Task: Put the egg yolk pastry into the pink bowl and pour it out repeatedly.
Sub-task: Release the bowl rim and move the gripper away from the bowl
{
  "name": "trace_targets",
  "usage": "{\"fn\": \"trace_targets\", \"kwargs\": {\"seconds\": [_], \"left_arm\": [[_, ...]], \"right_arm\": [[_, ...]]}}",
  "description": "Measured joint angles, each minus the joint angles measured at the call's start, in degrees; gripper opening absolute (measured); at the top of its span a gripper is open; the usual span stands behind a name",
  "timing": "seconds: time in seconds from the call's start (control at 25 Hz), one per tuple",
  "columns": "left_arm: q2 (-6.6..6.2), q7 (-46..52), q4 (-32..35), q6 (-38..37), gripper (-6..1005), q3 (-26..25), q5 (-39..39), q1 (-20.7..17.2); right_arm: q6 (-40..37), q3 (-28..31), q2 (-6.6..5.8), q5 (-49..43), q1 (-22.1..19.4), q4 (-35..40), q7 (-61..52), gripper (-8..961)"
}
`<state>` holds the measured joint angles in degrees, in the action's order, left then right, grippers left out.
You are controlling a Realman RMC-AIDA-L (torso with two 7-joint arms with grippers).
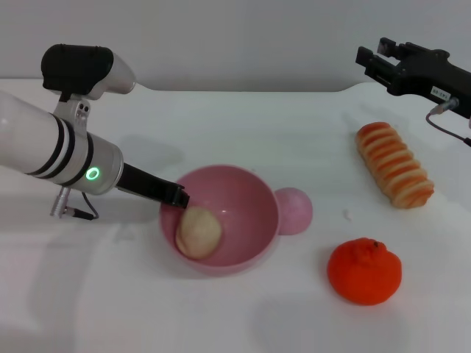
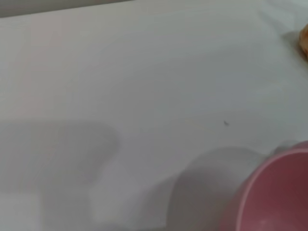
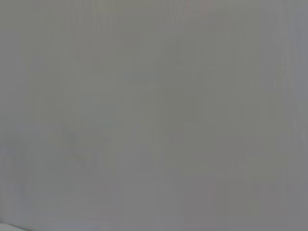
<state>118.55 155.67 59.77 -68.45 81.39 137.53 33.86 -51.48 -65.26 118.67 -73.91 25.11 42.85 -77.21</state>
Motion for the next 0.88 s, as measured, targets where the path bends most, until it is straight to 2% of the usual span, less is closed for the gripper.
{"fn": "trace_targets", "kwargs": {"seconds": [0.2,0.32,0.52,0.56,0.6,0.68,0.88], "left_arm": [[-0.05,1.2,0.4,0.7,120,-0.8,-0.4,0.1],[-0.29,1.2,0.8,0.7,142,-3.3,-0.7,0.2],[-0.48,0.5,1.7,0.7,328,-6.9,-2.3,-0.2],[-0.55,-0.6,2.7,1.0,365,-9.1,-3.6,-0.9],[-0.61,-3.5,4.2,2.1,406,-13.2,-7.8,-2.9],[-0.61,-6.8,4.4,3.5,488,-16.4,-13.5,-4.8],[-0.60,-27.0,-3.0,4.5,675,-23.9,-42.9,-10.9]], "right_arm": [[0.0,-0.1,-0.02,-0.1,0.4,-0.5,0.0,480],[0.0,-0.1,-0.02,-0.2,0.4,-0.7,0.0,480],[0.1,0.1,0.00,0.0,0.4,-1.4,0.0,480],[0.1,0.2,0.01,0.0,0.4,-1.6,0.0,480],[0.2,0.2,0.03,0.0,0.3,-1.8,0.0,480],[0.5,0.4,0.04,0.0,0.4,-2.8,0.0,480],[0.6,4.0,0.08,0.0,1.0,-5.7,0.0,480]]}}
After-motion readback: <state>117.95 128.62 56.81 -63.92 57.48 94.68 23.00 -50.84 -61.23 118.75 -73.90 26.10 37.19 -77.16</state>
